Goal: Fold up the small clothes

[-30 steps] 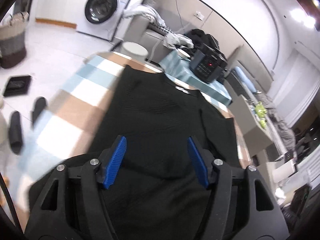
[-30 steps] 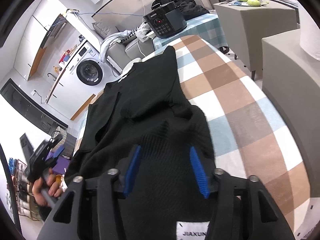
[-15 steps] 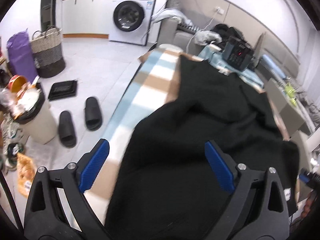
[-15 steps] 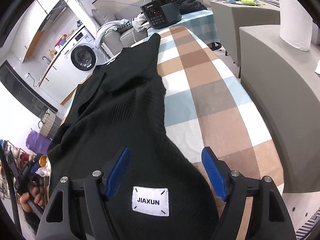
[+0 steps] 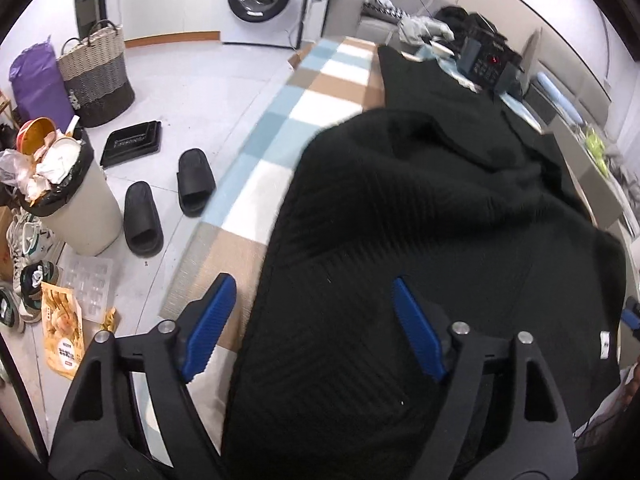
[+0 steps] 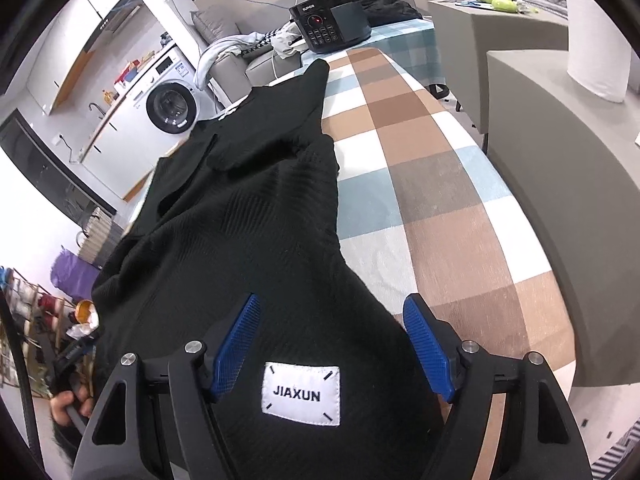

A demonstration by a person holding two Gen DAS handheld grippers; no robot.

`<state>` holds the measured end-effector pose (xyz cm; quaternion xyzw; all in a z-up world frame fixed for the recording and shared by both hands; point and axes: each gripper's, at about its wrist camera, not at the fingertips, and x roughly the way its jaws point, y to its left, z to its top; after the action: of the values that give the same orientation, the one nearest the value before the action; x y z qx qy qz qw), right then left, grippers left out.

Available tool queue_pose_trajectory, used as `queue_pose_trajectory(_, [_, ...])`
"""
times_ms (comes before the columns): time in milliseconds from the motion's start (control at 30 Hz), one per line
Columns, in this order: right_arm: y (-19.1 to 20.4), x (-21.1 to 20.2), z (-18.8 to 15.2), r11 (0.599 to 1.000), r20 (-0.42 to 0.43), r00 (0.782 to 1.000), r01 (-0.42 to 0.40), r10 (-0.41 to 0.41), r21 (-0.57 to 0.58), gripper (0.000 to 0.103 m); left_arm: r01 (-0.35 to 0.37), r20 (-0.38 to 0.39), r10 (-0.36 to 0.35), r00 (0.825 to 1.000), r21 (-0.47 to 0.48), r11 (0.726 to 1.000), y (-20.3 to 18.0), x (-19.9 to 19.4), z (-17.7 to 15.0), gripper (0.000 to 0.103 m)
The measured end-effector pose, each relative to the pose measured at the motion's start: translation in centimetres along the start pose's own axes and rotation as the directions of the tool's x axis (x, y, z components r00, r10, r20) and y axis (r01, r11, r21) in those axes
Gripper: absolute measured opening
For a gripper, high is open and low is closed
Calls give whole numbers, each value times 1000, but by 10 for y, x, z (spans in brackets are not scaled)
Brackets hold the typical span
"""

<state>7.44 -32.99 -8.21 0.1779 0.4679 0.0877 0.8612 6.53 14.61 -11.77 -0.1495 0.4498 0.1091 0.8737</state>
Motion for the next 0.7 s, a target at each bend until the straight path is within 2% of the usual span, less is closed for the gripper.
queue_pose_trajectory(100, [0, -2, 0, 1000, 6, 1000, 7, -7, -6, 76, -10, 7, 10, 1000, 37, 999, -12, 4, 2, 68])
queue_pose_trajectory(133, [0, -2, 0, 1000, 6, 1000, 10, -10, -12, 76, -17, 11, 17, 1000, 45, 999, -16, 4, 4, 60])
queue_pose_trajectory(200, [-1, 0, 0, 1000, 3, 1000, 20, -20, -17, 76, -23, 21, 22, 1000, 54, 998, -20, 5, 7, 41])
queue_pose_trajectory(267, [-4, 4, 1, 999, -2, 999, 37, -38, -17, 76, -3, 23, 2, 1000, 49, 999, -19, 5, 9, 8])
queue_pose_trajectory(333, [-7, 7, 1, 998, 2, 998, 68, -68, -7, 76, 33, 23, -33, 999, 18, 999, -14, 5, 10, 6])
queue_pose_trajectory(400, [-10, 12, 2, 997, -1, 997, 83, -83, 0, 71, 45, 31, -45, 998, -9, 999, -10, 3, 12, 6])
queue_pose_trajectory(467, [-11, 17, 2, 997, -6, 997, 75, -75, -2, 48, 63, 45, -62, 997, -26, 998, -7, -1, 13, 6])
queue_pose_trajectory(500, [-7, 19, 2, 998, -11, 998, 66, -66, -18, 43, 69, 57, -67, 996, -29, 997, -8, -4, 14, 6])
queue_pose_trajectory(567, [-3, 25, 2, 997, -22, 998, 61, -62, -36, 11, 85, 82, -81, 993, -36, 996, -7, -12, 15, 6])
queue_pose_trajectory(600, [-1, 27, 2, 998, -29, 998, 53, -54, -40, 5, 90, 88, -86, 992, -42, 995, -5, -14, 15, 6])
queue_pose_trajectory(700, [5, 19, 2, 997, 25, 999, 37, -36, -65, 5, 110, 115, -103, 988, -63, 992, -2, -25, 16, 6])
